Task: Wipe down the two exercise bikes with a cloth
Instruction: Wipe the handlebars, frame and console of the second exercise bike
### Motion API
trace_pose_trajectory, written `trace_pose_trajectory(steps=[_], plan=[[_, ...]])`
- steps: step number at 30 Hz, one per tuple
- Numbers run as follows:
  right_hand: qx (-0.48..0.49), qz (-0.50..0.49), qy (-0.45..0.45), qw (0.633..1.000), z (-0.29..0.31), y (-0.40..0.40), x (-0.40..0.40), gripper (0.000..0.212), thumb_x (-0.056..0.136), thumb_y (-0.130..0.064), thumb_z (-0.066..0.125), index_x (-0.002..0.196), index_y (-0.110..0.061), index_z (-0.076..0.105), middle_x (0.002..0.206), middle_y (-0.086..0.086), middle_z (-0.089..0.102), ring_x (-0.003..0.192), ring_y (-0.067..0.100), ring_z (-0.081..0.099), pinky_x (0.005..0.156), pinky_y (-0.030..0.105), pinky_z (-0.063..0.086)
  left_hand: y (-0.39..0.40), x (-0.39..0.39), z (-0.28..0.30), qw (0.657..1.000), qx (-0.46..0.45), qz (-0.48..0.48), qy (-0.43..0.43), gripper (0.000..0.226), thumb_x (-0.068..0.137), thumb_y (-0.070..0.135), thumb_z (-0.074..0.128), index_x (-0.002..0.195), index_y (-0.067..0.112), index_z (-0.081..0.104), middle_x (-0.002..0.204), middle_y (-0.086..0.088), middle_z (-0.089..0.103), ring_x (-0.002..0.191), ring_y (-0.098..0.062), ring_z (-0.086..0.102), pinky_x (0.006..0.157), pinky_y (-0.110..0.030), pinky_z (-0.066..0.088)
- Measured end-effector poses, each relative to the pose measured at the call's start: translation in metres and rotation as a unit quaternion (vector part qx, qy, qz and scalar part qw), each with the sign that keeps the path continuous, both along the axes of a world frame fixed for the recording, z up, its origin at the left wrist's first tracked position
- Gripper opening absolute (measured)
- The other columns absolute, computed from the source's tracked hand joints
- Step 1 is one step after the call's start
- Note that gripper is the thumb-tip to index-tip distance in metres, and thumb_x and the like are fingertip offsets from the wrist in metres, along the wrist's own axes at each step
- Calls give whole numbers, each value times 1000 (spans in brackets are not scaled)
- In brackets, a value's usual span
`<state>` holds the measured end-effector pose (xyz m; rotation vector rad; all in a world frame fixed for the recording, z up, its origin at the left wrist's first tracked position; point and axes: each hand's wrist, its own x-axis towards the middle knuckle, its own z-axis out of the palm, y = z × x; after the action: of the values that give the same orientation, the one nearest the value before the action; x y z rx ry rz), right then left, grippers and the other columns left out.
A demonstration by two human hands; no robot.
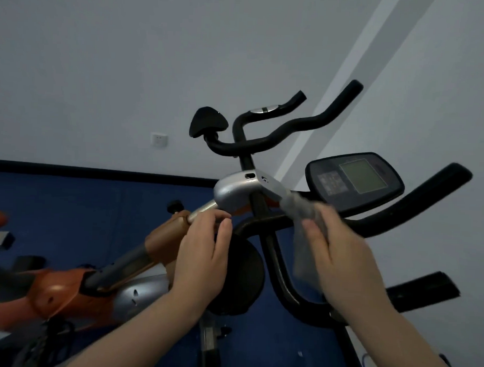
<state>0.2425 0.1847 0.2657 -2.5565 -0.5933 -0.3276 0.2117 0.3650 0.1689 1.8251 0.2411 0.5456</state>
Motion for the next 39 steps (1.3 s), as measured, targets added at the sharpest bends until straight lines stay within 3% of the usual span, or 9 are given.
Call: trace_pose_trajectory(steps=[3,8,13,18,21,23,26,32,39], plan=[[-84,127,-94,984,7,30,28,39,97,-41,42,133,-29,52,117,-10,63,105,7,57,88,26,47,3,1,-4,999,-39,2,-14,13,93,46,42,88,35,48,88,11,53,82,-7,55,71,-33,46],[-322,254,-29,911,-23,44,55,39,97,-32,47,135,-29,52,129,3,58,119,22,53,98,41,43,8,2,-9,998,-54,-22,-6,22,85,58,40,82,37,42,81,10,48,73,-13,51,64,-29,42],[-293,213,-69,929,-7,28,69,38,92,-28,46,127,-24,60,112,4,65,96,24,62,77,41,54,10,4,-11,994,-76,-72,1,21,86,59,40,85,39,46,83,9,51,74,-10,54,64,-25,43],[-253,236,-44,937,-30,49,49,40,86,-10,65,124,-23,64,118,7,64,109,25,58,92,38,49,16,4,-15,992,-63,-112,8,29,86,66,38,91,39,48,90,12,55,80,-8,58,67,-26,44],[-303,207,-39,929,2,6,65,52,80,-3,71,127,-22,62,120,12,64,105,29,62,81,40,56,24,6,-14,990,-17,-143,0,24,88,62,36,93,42,48,91,15,55,85,-7,57,68,-26,44],[-296,144,-64,942,22,-13,70,39,85,-14,63,123,-20,64,113,12,65,93,30,64,66,42,58,26,9,-10,988,-4,-156,-9,18,89,56,37,95,43,49,92,17,56,87,-5,58,69,-25,44],[-275,127,-75,950,13,17,67,36,89,-32,48,117,-20,68,104,10,64,89,29,60,70,41,52,27,14,-2,985,3,-170,-22,15,89,47,40,99,43,51,96,18,56,91,-5,58,71,-22,46],[-263,141,-59,953,-10,25,51,40,84,-12,68,124,-19,64,114,11,62,99,27,58,80,39,50,29,36,19,971,83,-221,-44,9,83,41,51,92,41,50,95,20,55,93,-2,56,74,-13,44],[-182,27,30,983,20,17,89,24,93,-33,51,110,-27,66,104,-7,54,92,12,54,74,24,38,25,36,14,983,36,-180,-30,9,78,29,55,81,37,51,87,13,57,83,-9,58,69,-31,50]])
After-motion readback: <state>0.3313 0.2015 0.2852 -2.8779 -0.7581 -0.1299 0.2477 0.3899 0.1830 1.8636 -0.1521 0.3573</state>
